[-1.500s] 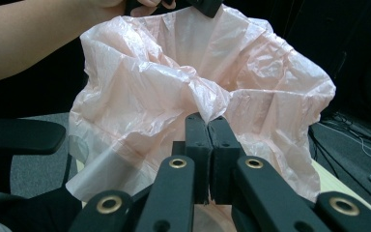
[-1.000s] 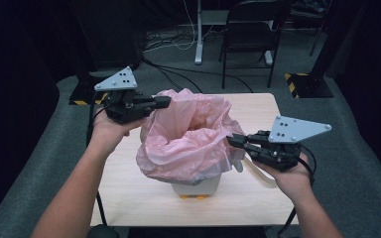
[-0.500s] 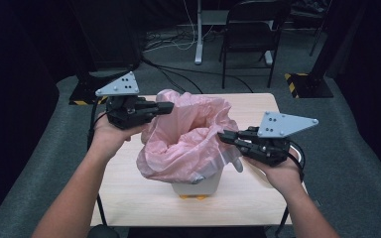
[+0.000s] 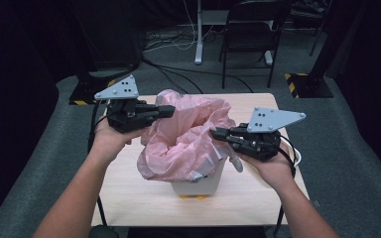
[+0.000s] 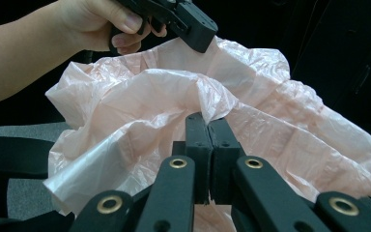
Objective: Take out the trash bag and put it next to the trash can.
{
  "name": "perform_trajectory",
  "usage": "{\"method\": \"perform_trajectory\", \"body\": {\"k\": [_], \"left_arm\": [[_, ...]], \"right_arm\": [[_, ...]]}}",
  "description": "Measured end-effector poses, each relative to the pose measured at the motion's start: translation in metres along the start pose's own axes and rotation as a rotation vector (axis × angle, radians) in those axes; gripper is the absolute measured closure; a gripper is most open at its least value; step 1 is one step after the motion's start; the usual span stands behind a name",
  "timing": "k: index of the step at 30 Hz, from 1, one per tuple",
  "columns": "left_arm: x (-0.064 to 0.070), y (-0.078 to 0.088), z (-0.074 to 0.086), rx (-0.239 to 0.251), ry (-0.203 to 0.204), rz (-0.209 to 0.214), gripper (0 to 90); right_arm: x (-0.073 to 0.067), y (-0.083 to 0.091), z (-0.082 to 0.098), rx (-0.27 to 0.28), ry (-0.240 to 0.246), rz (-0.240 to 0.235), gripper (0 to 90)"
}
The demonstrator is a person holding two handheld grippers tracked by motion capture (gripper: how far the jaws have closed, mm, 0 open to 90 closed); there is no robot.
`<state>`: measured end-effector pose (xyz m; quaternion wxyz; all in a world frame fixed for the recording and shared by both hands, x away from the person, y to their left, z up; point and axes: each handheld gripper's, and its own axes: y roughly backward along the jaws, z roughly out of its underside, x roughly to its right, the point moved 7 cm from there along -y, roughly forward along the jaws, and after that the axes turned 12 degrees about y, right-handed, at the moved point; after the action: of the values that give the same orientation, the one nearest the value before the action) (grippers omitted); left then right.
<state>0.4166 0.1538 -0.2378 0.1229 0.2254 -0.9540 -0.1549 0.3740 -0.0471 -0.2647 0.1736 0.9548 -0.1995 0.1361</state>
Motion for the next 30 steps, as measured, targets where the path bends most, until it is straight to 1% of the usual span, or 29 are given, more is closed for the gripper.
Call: {"method": "perform_trajectory", "body": {"k": [3,10,15,16,20,22,25,30], "left_arm": [[0.002,-0.001,0.001,0.001,0.000,0.003,89.8],[0.007,-0.005,0.002,0.001,-0.007,0.027,89.8],[0.009,-0.007,0.003,0.002,-0.004,0.044,89.8],[0.010,-0.009,0.004,0.003,-0.002,0.053,89.8],[0.010,-0.011,0.006,-0.001,0.001,0.063,89.7],[0.010,-0.013,0.008,-0.003,0.011,0.070,89.7],[0.010,-0.014,0.009,-0.005,0.011,0.075,89.7],[0.011,-0.017,0.011,-0.010,0.016,0.094,89.7]], "right_arm": [[0.001,-0.004,-0.001,-0.001,0.001,-0.005,88.7],[0.004,-0.013,-0.003,-0.009,0.003,-0.013,88.7],[0.006,-0.020,-0.003,-0.016,-0.001,-0.021,88.8],[0.007,-0.021,-0.003,-0.018,-0.001,-0.022,88.7],[0.009,-0.026,-0.003,-0.027,-0.003,-0.027,88.8],[0.010,-0.028,-0.003,-0.032,-0.004,-0.030,88.8],[0.012,-0.032,-0.002,-0.038,-0.004,-0.035,88.8],[0.015,-0.038,-0.002,-0.042,-0.011,-0.039,88.9]]}}
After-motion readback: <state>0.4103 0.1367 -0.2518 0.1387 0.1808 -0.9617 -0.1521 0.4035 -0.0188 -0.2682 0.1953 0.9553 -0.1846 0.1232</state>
